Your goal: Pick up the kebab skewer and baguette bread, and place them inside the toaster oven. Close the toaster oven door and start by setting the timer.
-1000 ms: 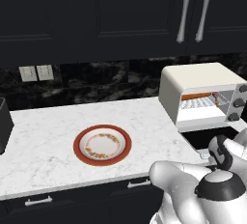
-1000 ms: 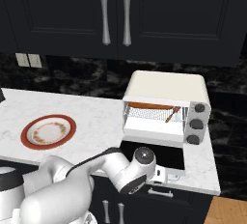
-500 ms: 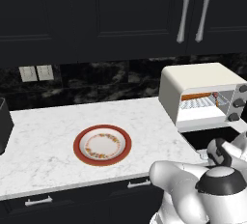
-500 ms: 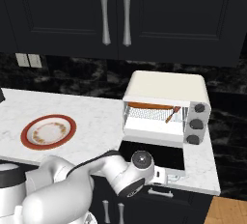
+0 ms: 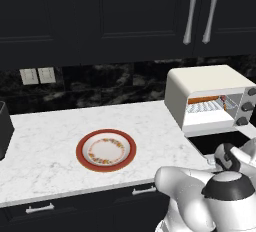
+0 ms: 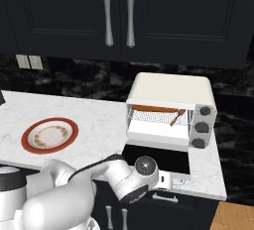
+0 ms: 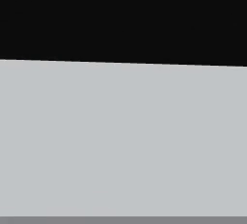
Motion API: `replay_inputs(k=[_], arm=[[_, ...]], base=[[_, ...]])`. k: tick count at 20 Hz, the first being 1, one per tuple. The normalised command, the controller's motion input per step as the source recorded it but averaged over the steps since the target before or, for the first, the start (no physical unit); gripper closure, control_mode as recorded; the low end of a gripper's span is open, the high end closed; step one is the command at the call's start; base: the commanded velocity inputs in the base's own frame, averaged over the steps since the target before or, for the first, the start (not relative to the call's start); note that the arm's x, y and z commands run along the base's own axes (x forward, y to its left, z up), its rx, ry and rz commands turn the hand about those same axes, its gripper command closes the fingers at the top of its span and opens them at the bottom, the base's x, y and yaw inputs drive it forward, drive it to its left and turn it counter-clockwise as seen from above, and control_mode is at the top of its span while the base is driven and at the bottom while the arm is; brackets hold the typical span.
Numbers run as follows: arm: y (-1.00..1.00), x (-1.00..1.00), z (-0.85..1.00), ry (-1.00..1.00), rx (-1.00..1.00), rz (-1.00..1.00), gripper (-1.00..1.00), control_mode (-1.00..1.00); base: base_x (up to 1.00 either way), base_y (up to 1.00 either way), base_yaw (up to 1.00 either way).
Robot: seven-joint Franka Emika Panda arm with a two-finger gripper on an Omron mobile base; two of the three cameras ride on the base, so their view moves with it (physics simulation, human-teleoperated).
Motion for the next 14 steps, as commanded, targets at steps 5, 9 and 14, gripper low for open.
replay_inputs(k=[5, 9, 14], arm=[[0.00, 0.68, 0.76, 0.00, 0.15, 0.00, -1.00, -1.00], [0.00, 0.80, 0.66, 0.00, 0.13, 0.00, -1.00, -1.00], [0.00, 0.78, 0.56, -0.05, 0.11, 0.00, -1.00, -1.00]], base=[[0.00, 0.00, 0.00], [0.00, 0.00, 0.00], [0.00, 0.00, 0.00]])
